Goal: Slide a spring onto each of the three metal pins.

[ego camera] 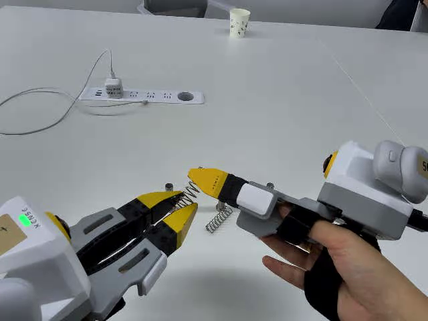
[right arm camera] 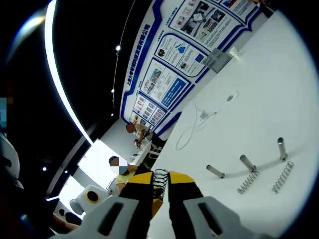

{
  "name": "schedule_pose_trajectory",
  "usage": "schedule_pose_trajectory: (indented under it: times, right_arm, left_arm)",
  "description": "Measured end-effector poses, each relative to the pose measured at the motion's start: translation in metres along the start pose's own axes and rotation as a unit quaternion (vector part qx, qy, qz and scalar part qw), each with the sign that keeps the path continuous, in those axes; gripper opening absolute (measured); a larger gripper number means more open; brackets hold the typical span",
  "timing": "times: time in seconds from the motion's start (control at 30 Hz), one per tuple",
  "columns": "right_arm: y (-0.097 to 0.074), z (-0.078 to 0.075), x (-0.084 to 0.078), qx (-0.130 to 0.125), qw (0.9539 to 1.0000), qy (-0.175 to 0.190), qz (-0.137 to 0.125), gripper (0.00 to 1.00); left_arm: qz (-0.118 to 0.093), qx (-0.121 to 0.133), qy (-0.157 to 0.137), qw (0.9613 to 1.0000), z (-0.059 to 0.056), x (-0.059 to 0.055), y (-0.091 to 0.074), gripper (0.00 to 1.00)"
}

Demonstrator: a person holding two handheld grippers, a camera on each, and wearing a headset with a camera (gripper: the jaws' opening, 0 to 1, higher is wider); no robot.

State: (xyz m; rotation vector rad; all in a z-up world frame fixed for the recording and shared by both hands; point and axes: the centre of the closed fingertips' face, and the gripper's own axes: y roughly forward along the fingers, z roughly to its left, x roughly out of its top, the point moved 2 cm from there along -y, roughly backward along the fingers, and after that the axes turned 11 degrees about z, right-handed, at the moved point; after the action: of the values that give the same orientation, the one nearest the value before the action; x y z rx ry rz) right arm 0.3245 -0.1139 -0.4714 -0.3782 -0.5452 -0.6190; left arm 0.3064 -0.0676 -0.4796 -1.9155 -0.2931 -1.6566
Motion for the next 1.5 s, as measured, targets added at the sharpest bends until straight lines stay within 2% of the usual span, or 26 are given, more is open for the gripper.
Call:
schedule_pose_trajectory:
  times: [0.13,0.23,0.33,0.47,0.57,0.7,0.93,1.03,1.07,1.1,1.2,1.23,1.3,1.33,1.37,1.5]
  right_arm:
    - [0.001,0.000,-0.001,-0.003,0.9999,-0.011,0.004,0.11]
    - [0.001,-0.001,-0.003,-0.015,0.9993,-0.035,0.007,0.11]
    - [0.002,-0.002,-0.004,-0.034,0.9967,-0.073,0.010,0.11]
    - [0.003,-0.005,-0.003,-0.055,0.9917,-0.115,0.015,0.11]
    - [0.005,-0.006,-0.003,-0.075,0.9847,-0.156,0.020,0.11]
    - [0.009,-0.007,-0.002,-0.097,0.9713,-0.215,0.029,0.11]
    - [0.019,-0.014,0.002,-0.130,0.9464,-0.293,0.041,0.11]
    - [0.024,-0.015,0.004,-0.133,0.9395,-0.313,0.042,0.11]
    - [0.026,-0.016,0.005,-0.135,0.9359,-0.323,0.042,0.11]
    - [0.028,-0.018,0.006,-0.140,0.9295,-0.339,0.044,0.11]
    - [0.032,-0.022,0.009,-0.147,0.9181,-0.365,0.044,0.11]
    - [0.034,-0.023,0.008,-0.146,0.9194,-0.362,0.044,0.11]
    - [0.037,-0.026,0.009,-0.146,0.9173,-0.368,0.044,0.11]
    - [0.040,-0.028,0.010,-0.149,0.9124,-0.379,0.044,0.11]
    - [0.041,-0.030,0.010,-0.150,0.9101,-0.384,0.045,0.11]
    - [0.048,-0.037,0.013,-0.156,0.9083,-0.386,0.044,0.11]
  left_arm:
    - [0.011,0.002,0.000,0.9999,0.001,-0.003,0.002,0.11]
    - [0.026,0.002,0.000,0.9997,0.001,-0.007,0.003,0.11]
    - [0.054,0.004,0.007,0.9985,0.001,-0.016,0.005,0.13]
    - [0.072,0.007,0.010,0.9973,0.002,-0.022,0.004,0.18]
    - [0.098,0.009,0.006,0.9952,0.003,-0.030,0.004,0.23]
    - [0.119,0.014,-0.004,0.9928,0.006,-0.038,0.003,0.31]
    - [0.128,0.018,-0.020,0.9914,0.008,-0.045,0.001,0.42]
    - [0.134,0.020,-0.016,0.9907,0.008,-0.048,0.000,0.46]
    - [0.135,0.020,-0.016,0.9905,0.008,-0.049,0.000,0.47]
    - [0.133,0.018,-0.021,0.9907,0.008,-0.050,0.000,0.49]
    - [0.134,0.010,-0.037,0.9902,0.006,-0.051,-0.001,0.57]
    - [0.134,0.010,-0.036,0.9903,0.006,-0.052,-0.001,0.59]
    - [0.136,0.010,-0.037,0.9900,0.006,-0.053,-0.001,0.62]
    - [0.137,0.009,-0.038,0.9898,0.006,-0.055,-0.001,0.64]
    - [0.138,0.008,-0.039,0.9896,0.006,-0.056,0.000,0.65]
    - [0.152,0.010,-0.036,0.9877,0.008,-0.062,0.000,0.70]
